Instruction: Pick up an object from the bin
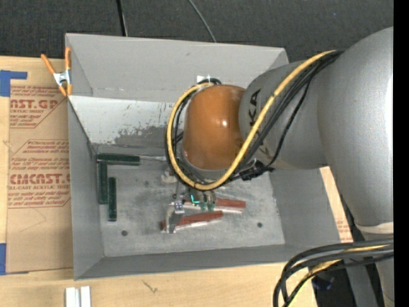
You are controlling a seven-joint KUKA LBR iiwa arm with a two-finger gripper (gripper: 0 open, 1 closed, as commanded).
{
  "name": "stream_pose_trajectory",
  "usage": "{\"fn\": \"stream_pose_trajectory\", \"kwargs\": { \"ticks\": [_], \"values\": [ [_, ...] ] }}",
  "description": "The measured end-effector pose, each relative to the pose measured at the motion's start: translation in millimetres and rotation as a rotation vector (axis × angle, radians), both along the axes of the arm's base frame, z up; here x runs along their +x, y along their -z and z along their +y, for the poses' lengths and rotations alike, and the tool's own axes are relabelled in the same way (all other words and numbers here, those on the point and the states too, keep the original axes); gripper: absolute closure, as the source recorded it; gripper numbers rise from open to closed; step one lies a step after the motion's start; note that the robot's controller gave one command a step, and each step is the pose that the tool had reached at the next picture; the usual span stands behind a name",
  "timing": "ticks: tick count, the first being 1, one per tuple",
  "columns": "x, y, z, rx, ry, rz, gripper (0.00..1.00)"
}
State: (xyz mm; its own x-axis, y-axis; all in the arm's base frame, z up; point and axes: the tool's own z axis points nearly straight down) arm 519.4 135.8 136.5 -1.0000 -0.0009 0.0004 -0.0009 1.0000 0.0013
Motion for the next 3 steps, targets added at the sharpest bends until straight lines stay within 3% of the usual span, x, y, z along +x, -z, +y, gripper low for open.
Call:
{"fn": "stream_pose_trajectory", "kwargs": {
  "ticks": [1, 2, 3],
  "values": [
    [-0.1, 1, -1, 0.001, -0.003, -0.002, 0.00],
    [-5.3, 34, -11, -0.003, -0.098, 0.006, 0.00],
    [-10.4, 61, -60, 0.000, -0.365, -0.008, 1.00]
  ]
}}
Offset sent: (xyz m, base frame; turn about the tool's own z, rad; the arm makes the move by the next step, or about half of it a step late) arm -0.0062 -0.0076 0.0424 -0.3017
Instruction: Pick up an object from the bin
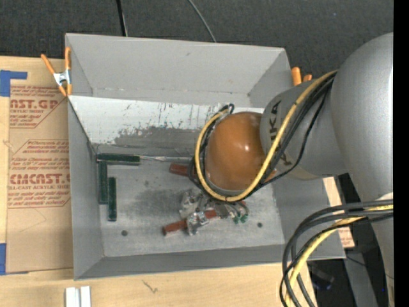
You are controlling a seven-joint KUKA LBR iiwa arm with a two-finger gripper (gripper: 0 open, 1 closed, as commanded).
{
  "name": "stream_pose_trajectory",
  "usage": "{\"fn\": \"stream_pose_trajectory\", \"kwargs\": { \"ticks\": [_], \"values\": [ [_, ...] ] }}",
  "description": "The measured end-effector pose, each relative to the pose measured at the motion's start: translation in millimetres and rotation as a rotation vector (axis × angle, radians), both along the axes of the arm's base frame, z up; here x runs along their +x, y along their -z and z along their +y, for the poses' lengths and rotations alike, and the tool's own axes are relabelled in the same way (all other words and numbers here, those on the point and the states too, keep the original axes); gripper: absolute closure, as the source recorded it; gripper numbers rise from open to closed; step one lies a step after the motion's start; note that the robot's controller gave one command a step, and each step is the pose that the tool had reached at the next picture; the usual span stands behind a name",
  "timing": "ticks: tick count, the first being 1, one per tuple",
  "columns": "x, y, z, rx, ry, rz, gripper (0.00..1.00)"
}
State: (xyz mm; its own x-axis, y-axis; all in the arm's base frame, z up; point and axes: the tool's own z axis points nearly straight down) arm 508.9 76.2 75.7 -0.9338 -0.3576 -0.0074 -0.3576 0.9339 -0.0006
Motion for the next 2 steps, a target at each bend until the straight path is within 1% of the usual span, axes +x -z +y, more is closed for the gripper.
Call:
{"fn": "stream_pose_trajectory", "kwargs": {
  "ticks": [1, 2],
  "values": [
    [0.0, 0, 0, 0.000, 0.000, 0.000, 1.00],
    [-3.9, -142, -22, -0.001, -0.070, 0.005, 1.00]
  ]
}}
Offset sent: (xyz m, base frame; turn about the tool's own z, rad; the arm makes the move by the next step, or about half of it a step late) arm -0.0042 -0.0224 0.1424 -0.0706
